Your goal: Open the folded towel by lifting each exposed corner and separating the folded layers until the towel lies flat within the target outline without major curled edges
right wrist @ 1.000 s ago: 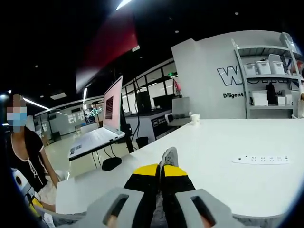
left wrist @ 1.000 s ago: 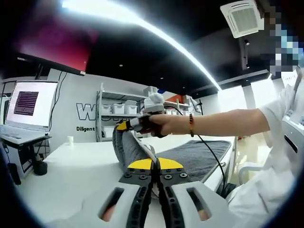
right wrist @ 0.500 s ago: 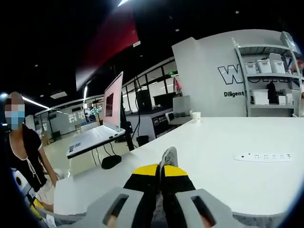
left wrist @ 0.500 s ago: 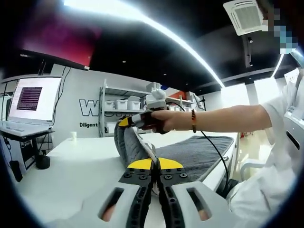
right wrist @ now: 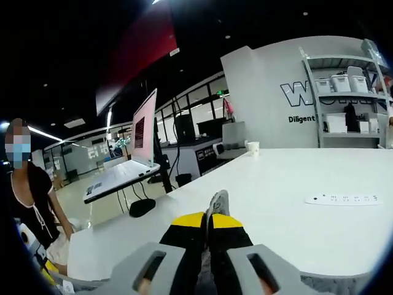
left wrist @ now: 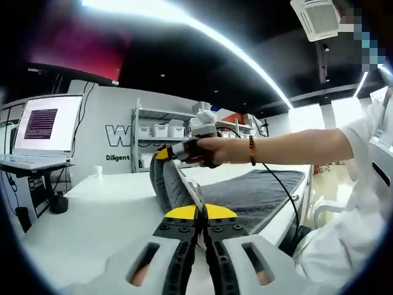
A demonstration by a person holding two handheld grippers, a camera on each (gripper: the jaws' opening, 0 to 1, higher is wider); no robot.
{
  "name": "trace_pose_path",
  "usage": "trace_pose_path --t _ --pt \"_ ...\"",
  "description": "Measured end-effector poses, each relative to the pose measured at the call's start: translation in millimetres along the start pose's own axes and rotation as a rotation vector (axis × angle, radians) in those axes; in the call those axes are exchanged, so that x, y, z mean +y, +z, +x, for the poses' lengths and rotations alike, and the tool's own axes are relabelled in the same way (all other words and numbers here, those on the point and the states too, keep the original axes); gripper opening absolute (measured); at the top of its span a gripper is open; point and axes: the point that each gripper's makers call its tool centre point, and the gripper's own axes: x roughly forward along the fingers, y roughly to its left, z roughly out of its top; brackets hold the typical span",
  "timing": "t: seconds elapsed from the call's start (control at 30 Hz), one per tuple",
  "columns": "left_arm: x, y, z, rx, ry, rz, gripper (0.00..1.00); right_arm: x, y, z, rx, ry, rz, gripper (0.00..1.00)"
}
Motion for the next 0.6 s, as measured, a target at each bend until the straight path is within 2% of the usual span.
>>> trace_pose_path --t 0.07,0.4,0.6 --pt "1.4 -2.0 -1.0 0.011 0.006 0.03 0.01 -2.5 -0.4 2.9 0.007 -0.009 -0.007 0.0" --pt "9.3 -3.2 -7.0 0.002 0.021 -0.005 0.01 8.7 -8.8 8.8 0.011 0.001 -0.013 0.0" --pt "9.0 -2.0 -8.9 0.004 0.027 0.005 0.01 14.6 -10.6 8.2 0.004 0.007 -0.01 0.0"
